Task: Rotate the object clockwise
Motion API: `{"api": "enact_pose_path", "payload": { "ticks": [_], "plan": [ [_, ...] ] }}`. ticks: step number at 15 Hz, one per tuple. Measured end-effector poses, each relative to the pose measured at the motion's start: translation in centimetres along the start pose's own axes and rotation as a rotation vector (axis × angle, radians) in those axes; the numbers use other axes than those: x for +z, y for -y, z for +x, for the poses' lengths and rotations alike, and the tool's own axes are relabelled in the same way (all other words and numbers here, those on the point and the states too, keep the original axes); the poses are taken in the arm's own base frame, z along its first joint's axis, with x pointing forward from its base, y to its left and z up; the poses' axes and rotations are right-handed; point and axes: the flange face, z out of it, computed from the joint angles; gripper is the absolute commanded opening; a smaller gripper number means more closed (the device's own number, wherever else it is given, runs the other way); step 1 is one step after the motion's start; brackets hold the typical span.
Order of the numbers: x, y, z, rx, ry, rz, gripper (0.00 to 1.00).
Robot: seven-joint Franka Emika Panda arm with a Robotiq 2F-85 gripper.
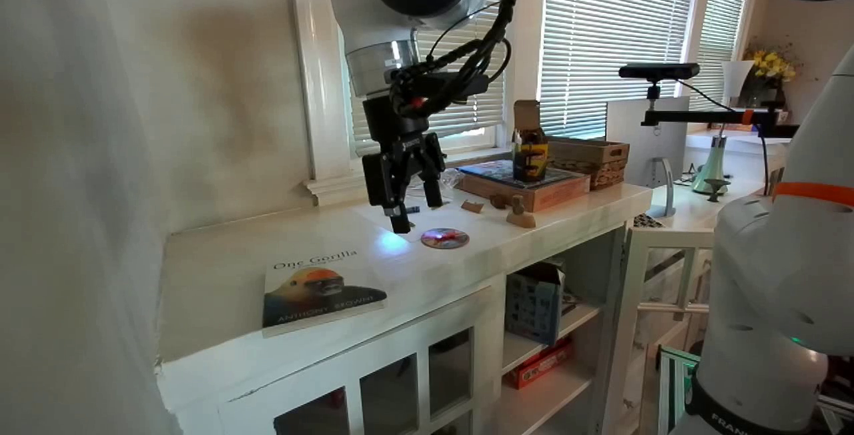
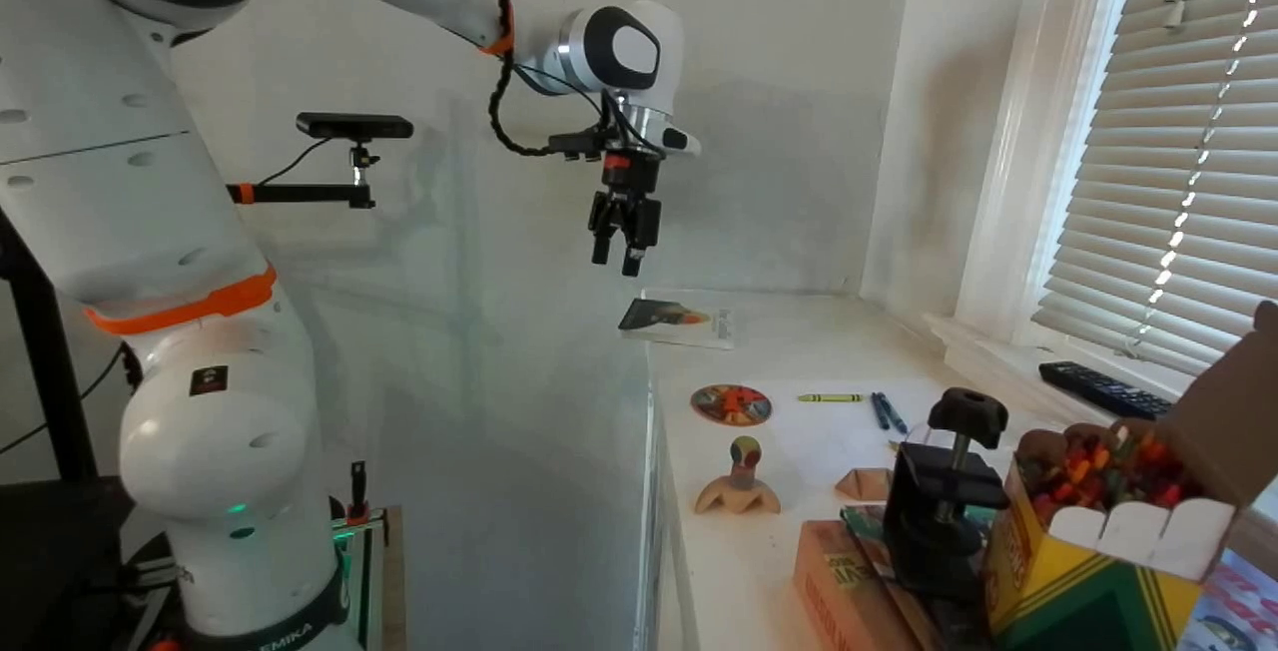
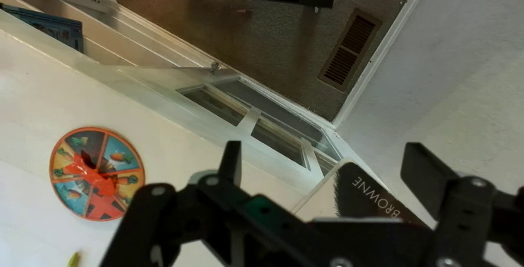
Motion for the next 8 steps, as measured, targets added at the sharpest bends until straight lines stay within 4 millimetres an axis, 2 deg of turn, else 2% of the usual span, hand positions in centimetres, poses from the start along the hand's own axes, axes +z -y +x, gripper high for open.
{"api": "enact_pose_path", "payload": {
  "ticks": [3, 8],
  "plan": [
    [-1.2, -2.6, 0.2, 0.055, -0.024, 0.019, 1.00],
    [-4.1, -10.7, -1.2, 0.235, -0.054, 0.005, 1.00]
  ]
}}
